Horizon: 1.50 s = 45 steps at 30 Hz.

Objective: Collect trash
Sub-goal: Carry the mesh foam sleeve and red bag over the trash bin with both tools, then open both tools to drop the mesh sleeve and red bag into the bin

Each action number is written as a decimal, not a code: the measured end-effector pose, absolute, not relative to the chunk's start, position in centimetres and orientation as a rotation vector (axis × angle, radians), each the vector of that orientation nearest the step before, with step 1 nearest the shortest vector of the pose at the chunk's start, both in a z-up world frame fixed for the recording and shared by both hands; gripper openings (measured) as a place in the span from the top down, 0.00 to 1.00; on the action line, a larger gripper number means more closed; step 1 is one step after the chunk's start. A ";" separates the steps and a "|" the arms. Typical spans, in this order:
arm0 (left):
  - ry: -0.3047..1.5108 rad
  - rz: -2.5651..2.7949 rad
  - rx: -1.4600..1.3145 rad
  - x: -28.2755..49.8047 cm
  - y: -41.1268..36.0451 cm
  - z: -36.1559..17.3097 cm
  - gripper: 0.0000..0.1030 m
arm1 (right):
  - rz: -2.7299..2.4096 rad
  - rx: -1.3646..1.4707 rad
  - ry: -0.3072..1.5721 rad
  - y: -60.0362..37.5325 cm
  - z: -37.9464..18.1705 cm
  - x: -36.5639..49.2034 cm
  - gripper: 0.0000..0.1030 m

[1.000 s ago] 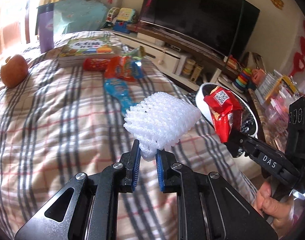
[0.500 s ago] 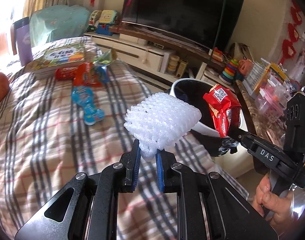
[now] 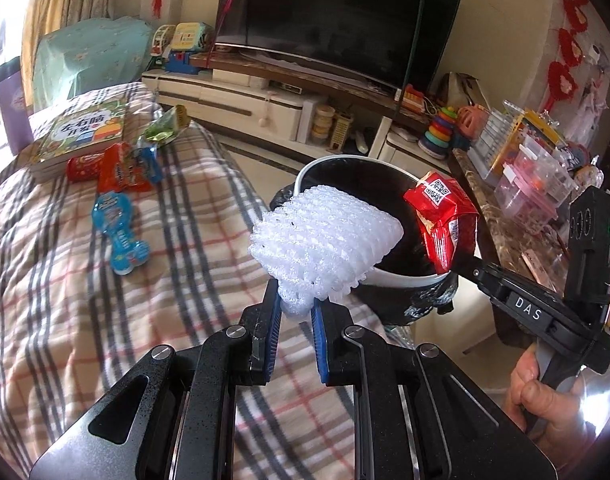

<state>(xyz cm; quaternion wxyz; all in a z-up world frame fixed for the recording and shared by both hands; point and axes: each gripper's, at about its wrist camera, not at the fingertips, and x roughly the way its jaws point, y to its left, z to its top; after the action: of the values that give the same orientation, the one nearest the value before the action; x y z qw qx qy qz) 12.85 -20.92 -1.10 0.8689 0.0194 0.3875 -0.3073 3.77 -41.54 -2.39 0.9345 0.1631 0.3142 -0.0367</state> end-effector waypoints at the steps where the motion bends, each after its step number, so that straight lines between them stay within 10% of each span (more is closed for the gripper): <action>1: 0.811 -0.645 0.043 12.9 -21.1 -1.1 0.87 | -0.079 0.335 0.642 -41.8 -2.4 3.7 0.95; 45: 0.833 -0.689 0.117 15.7 -28.7 -1.4 0.87 | -0.142 0.299 0.700 -45.3 -2.1 6.2 0.95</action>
<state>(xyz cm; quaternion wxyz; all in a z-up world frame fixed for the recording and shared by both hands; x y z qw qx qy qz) 15.69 -28.68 -1.37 0.8557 0.0557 0.3964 -0.3279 6.21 -45.31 -2.11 0.9259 0.1458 0.3415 -0.0694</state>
